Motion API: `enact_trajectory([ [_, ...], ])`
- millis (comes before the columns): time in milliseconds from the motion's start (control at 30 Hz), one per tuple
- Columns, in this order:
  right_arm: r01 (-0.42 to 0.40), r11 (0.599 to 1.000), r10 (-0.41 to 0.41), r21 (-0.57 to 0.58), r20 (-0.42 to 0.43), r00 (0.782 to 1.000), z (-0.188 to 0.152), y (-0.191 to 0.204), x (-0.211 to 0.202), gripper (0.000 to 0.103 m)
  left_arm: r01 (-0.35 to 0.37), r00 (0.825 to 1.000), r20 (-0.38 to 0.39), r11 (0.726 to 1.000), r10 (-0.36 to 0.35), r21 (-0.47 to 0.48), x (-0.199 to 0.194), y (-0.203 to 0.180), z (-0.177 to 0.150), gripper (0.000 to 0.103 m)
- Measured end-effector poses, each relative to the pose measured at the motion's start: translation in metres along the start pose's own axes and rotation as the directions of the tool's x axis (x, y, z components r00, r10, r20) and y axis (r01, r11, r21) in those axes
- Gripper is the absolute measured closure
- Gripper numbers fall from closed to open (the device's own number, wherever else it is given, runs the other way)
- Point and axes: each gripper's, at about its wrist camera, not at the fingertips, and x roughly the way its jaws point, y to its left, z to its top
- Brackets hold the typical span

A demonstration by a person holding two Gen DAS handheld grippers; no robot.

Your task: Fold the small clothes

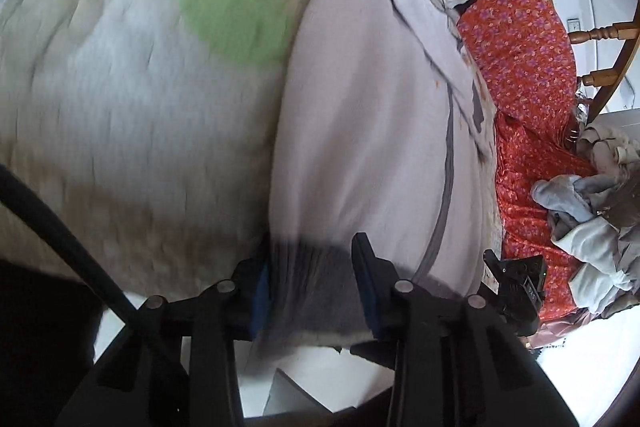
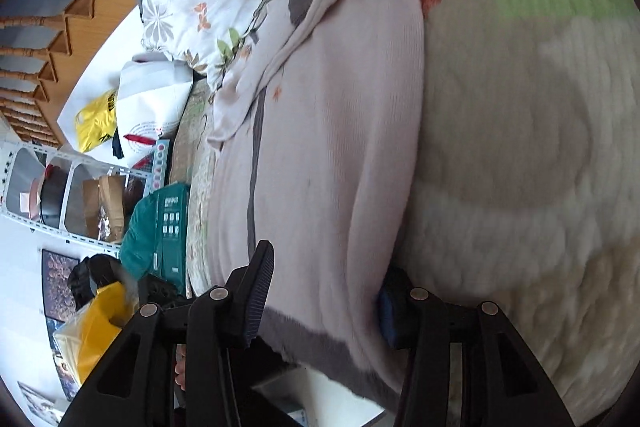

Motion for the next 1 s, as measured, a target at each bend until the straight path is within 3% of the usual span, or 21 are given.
enact_trajectory([
  [300,0.028,0.999,-0.029,-0.035,-0.043,0.999,-0.036,0.001,0.005,0.052,-0.084,0.996,-0.03,0.996,0.084,-0.003,0.02,0.0,-0.028,0.065],
  [567,0.144,0.982,-0.149,-0.123,-0.031,0.988,-0.066,0.015,0.015,0.054,-0.046,0.999,0.015,0.995,0.047,-0.083,0.015,0.012,-0.032,0.065],
  [600,0.173,0.976,-0.177,-0.134,-0.019,0.984,-0.068,0.016,0.016,0.061,-0.056,0.998,0.016,0.995,0.057,-0.082,0.014,0.011,-0.031,0.068],
  [667,0.244,0.957,-0.247,-0.155,-0.004,0.969,-0.068,0.017,0.016,0.084,-0.082,0.996,0.029,0.994,0.084,-0.066,0.011,0.008,-0.028,0.095],
  [700,0.255,0.954,-0.258,-0.157,-0.003,0.966,-0.067,0.016,0.016,0.093,-0.086,0.995,0.034,0.994,0.089,-0.061,0.008,0.006,-0.026,0.095],
  [800,0.231,0.964,-0.232,-0.134,0.003,0.973,-0.064,0.014,0.009,0.094,-0.117,0.986,0.113,0.993,0.119,-0.022,-0.011,-0.006,-0.024,0.098],
  [1000,0.152,0.975,-0.154,-0.159,0.002,0.988,-0.084,0.025,-0.035,0.096,-0.088,0.975,0.211,0.994,0.074,0.062,-0.063,-0.026,-0.058,0.098],
])
